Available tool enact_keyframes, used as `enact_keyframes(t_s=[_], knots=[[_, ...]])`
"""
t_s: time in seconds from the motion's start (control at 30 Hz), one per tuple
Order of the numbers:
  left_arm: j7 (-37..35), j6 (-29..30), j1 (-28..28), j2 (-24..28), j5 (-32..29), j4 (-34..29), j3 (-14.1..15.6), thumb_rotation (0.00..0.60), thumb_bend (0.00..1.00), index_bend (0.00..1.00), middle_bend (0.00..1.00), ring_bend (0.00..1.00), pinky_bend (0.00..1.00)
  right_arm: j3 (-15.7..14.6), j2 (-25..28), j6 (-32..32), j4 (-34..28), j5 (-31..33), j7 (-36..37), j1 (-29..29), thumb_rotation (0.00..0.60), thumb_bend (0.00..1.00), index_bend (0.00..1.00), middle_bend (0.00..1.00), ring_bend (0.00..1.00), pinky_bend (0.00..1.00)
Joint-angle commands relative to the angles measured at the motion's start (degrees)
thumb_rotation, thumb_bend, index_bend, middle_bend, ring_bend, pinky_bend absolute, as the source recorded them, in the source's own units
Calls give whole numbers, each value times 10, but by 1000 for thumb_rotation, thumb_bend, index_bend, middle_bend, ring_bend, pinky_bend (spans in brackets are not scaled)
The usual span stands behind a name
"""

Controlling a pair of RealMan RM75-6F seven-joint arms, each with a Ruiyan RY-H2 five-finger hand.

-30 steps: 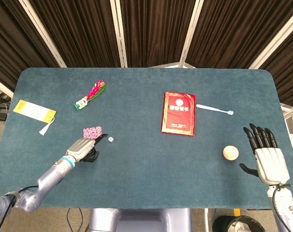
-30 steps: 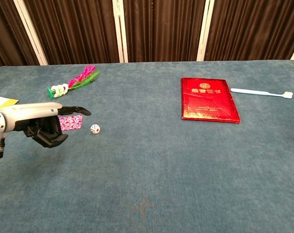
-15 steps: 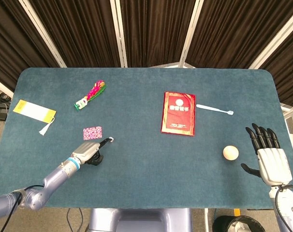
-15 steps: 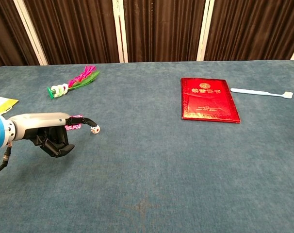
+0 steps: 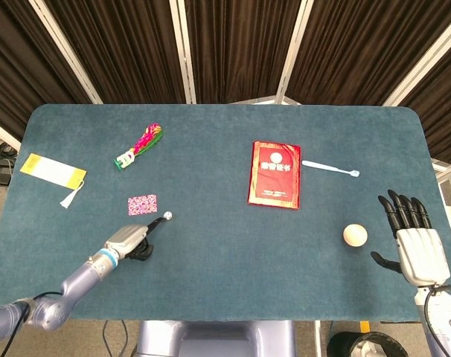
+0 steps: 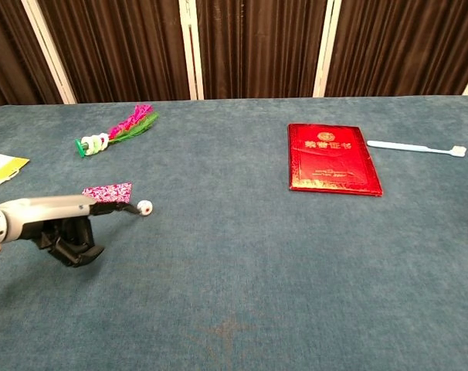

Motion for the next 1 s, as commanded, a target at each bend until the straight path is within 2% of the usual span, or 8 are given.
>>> enact_keyframes(t_s=[0.03, 0.3, 0.57, 0.6, 0.67, 0.7, 0.77, 1.0], knots=[[-10, 4, 8, 7, 8, -5, 6, 600, 671, 0, 955, 947, 1000, 0, 0, 1, 0, -2, 1, 0, 600, 0, 0, 0, 0, 0], [-47, 71, 46, 32, 61, -31, 11, 600, 670, 0, 955, 945, 1000, -2, 3, 5, -4, -9, 3, -1, 600, 0, 0, 0, 0, 0], [-56, 231, 101, 100, 139, -86, -8, 600, 647, 0, 876, 861, 985, -5, 5, 7, -4, -18, 11, -1, 600, 0, 0, 0, 0, 0], [-44, 256, 110, 106, 142, -91, -13, 600, 530, 0, 780, 756, 890, -5, 5, 7, -4, -19, 13, -2, 600, 0, 0, 0, 0, 0], [-17, 307, 129, 116, 150, -96, -20, 600, 217, 0, 478, 409, 479, -5, 6, 7, -3, -20, 15, -2, 600, 0, 0, 0, 0, 0], [-2, 340, 142, 121, 155, -96, -24, 600, 69, 0, 256, 192, 212, -6, 6, 7, -2, -22, 17, -2, 600, 0, 0, 0, 0, 0], [15, 371, 157, 129, 156, -96, -25, 600, 1, 0, 48, 15, 12, -5, 6, 8, -1, -23, 18, -2, 600, 0, 0, 0, 0, 0], [97, 476, 237, 183, 128, -136, -13, 600, 0, 0, 0, 0, 0, -4, 4, 5, 6, -24, 25, 2, 600, 0, 0, 0, 0, 0]])
